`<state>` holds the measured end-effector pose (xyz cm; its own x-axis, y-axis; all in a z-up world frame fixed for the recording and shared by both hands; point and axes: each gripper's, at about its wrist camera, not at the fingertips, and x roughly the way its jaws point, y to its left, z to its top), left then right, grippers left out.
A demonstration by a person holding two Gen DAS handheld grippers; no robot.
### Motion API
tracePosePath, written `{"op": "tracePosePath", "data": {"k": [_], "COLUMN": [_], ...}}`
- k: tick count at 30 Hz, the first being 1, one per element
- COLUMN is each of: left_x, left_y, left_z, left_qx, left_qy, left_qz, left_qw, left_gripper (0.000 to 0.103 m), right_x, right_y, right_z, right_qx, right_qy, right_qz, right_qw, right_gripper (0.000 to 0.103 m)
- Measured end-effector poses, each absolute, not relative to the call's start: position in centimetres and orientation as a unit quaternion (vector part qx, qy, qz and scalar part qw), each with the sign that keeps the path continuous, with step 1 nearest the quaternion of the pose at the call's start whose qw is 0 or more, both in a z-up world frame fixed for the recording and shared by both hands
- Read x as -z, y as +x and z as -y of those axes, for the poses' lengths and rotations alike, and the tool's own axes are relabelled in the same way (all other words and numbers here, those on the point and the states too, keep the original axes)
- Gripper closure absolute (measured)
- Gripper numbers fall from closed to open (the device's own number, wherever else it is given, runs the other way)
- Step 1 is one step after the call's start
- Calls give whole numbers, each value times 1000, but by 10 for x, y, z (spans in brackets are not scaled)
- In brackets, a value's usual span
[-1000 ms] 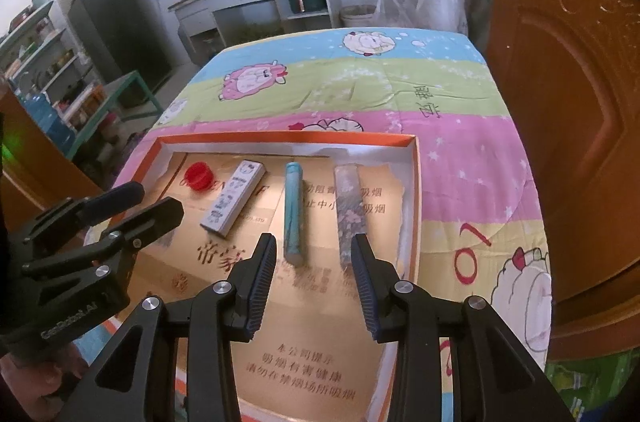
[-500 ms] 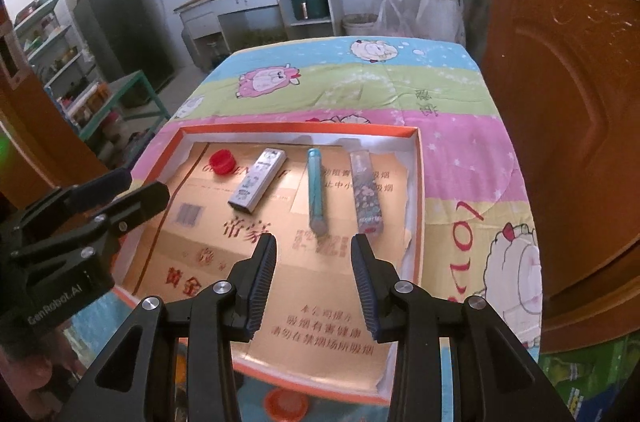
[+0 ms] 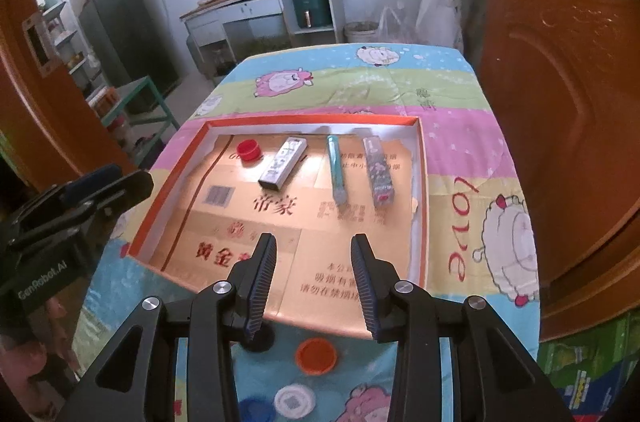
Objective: Organize rigid objects
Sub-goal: 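Move both open tools back toward the caps and lipstick on the quilt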
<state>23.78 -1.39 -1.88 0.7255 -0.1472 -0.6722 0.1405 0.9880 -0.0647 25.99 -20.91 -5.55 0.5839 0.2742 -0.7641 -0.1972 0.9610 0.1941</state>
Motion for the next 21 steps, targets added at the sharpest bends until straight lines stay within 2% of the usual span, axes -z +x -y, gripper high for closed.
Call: {"op": "tracePosePath", "data": {"k": [21], "left_x": [21], "left_y": [172], "left_z": [-4], "left_qx": [83], "left_qy": [-12], "left_qz": [-353], "left_qw": [932], "left_gripper": [48], "right_x": [52], "right_y": [186], "right_z": [200], "right_qx": [-127], "right_qy": [52], "right_qz": [-428], "right_qw": [893], "right_gripper": [63]}}
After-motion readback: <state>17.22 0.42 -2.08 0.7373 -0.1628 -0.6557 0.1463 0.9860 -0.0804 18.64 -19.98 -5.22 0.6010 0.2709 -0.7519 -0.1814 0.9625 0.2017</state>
